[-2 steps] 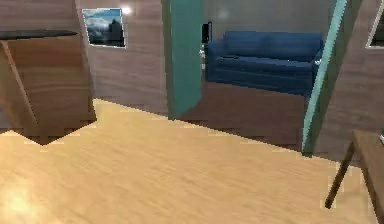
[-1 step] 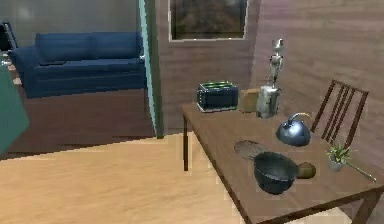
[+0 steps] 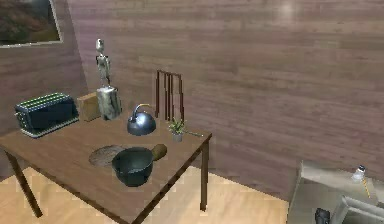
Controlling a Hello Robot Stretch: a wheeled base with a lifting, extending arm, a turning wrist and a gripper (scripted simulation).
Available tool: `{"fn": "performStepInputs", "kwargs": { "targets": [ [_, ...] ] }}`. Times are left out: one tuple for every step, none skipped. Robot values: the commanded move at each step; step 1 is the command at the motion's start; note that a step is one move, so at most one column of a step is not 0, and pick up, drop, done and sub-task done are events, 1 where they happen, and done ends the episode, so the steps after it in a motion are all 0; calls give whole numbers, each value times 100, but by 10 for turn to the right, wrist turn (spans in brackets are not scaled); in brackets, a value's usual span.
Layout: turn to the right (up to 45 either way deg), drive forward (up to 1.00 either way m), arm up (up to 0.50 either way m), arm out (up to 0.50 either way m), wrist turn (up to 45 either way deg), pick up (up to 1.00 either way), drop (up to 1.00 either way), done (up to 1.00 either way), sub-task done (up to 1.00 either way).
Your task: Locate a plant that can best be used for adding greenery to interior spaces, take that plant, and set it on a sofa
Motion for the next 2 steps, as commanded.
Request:
{"fn": "performStepInputs", "kwargs": {
  "targets": [
    [60,0,0,0,0,0,0,0,0],
    [0,55,0,0,0,0,0,0,0]
  ]
}}
